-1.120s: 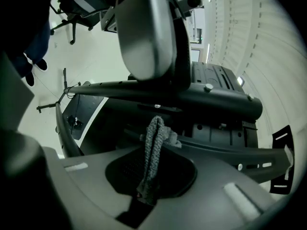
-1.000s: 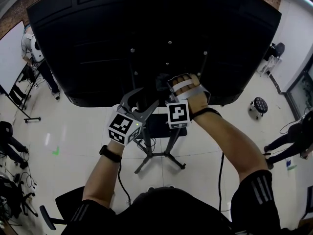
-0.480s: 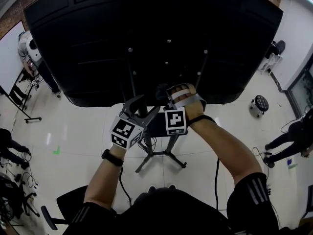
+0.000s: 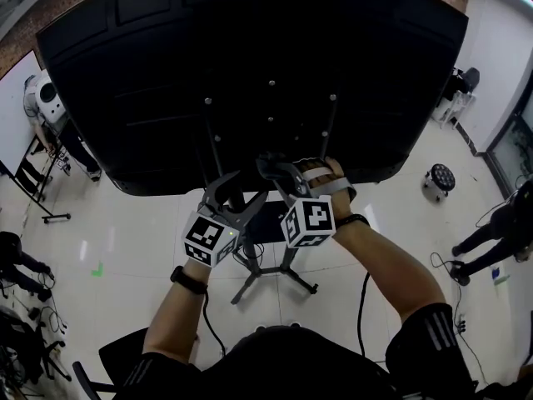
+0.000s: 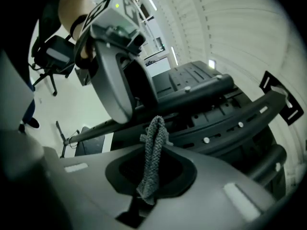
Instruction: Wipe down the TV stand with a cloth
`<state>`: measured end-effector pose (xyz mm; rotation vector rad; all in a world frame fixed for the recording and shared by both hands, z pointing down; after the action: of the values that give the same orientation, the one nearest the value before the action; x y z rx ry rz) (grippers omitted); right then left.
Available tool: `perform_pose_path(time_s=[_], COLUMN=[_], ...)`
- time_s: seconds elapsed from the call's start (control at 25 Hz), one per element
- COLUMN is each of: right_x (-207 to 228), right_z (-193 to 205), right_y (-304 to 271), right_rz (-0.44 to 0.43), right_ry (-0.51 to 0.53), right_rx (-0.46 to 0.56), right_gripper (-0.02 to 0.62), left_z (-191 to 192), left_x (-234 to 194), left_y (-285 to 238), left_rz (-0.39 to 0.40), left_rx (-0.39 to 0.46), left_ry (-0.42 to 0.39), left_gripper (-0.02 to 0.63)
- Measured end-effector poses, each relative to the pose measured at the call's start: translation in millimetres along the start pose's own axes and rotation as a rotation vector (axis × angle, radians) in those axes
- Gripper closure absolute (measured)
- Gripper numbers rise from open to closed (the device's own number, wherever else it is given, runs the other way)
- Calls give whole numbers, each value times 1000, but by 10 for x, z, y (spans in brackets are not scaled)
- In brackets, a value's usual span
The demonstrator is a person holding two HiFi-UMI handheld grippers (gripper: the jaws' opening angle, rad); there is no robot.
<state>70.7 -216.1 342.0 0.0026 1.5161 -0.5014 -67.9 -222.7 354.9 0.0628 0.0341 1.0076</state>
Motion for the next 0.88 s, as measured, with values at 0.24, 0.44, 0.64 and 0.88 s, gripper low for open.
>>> perform_pose_path(time_s=[0.24, 0.44, 0.64, 0.88], right_x=[363, 735, 1090, 1280], right_z=[182, 381, 660, 1113], right_y=[419, 823, 1209, 1217], right_rz=[96, 206, 346, 423], right_ry=[-188, -332, -379, -420], right_rx=[71, 134, 135, 93], right_gripper=[569, 569, 569, 569], left_z=[-343, -645, -842, -974], left_x=[235, 405, 551, 639], left_y=[-110, -225, -375, -606], left_rz=[54, 93, 121, 134], left_rx=[61, 116, 153, 172], left_ry=[-44, -70, -94, -108], left_gripper=[316, 314, 314, 314])
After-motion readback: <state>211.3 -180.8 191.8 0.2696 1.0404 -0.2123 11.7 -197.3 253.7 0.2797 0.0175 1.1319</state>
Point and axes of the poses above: the fingertips, and each gripper's own axes: y backward along the fingers, x to its right, z out of its underside, the point moved 10 cm from there along y, backward along the fingers, and after that the axes turned 11 degrees about y, right-handed, at the moved point
